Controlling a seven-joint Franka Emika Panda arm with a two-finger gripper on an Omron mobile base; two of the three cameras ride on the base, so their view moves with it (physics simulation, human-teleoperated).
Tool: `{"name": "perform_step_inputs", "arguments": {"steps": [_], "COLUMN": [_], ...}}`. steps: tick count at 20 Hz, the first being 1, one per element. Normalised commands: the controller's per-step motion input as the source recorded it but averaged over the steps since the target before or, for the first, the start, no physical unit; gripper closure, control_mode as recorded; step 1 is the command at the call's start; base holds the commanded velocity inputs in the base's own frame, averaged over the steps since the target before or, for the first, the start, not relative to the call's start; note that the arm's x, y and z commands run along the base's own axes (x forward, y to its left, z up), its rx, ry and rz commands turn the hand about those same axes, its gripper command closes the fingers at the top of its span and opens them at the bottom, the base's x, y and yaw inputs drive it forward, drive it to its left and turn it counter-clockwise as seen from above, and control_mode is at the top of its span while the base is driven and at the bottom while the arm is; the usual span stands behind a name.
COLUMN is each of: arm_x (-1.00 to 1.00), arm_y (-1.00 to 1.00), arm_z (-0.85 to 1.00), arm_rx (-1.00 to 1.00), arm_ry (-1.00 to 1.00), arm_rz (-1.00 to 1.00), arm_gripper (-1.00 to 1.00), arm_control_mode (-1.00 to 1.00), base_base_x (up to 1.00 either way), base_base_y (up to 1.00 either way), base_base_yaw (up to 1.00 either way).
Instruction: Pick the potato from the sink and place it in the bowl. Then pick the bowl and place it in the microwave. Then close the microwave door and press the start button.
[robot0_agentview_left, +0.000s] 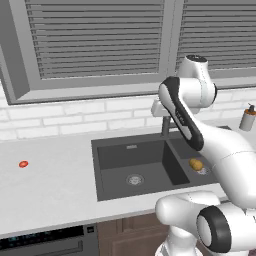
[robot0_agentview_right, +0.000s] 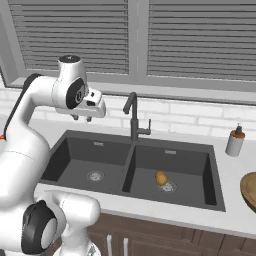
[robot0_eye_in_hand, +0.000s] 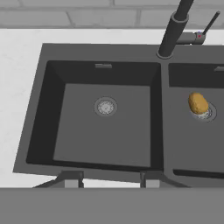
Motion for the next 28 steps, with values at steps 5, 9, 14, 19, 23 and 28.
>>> {"name": "perform_step_inputs", "arguments": {"steps": [5, 9, 14, 19, 23, 28], "arm_x": [-0.1, -0.62, -0.82, -0.35, -0.01, 0.04], "arm_y": [0.0, 0.0, -0.07, -0.45, -0.68, -0.92], "arm_z": [0.0, 0.0, -0.07, -0.33, -0.41, -0.4], "arm_rx": [0.0, 0.0, 0.0, 0.0, 0.0, 0.0], "arm_ry": [0.0, 0.0, 0.02, 0.07, 0.03, 0.01], "arm_rz": [0.0, 0.01, 0.0, 0.0, 0.0, 0.01], "arm_gripper": [-1.0, -1.0, -1.0, -1.0, -1.0, -1.0], "arm_control_mode": [-1.0, -1.0, -1.0, -1.0, -1.0, -1.0], "base_base_x": [0.0, 0.0, 0.0, 0.0, 0.0, 0.0], "base_base_y": [0.0, 0.0, 0.0, 0.0, 0.0, 0.0], "base_base_yaw": [0.0, 0.0, 0.0, 0.0, 0.0, 0.0]}}
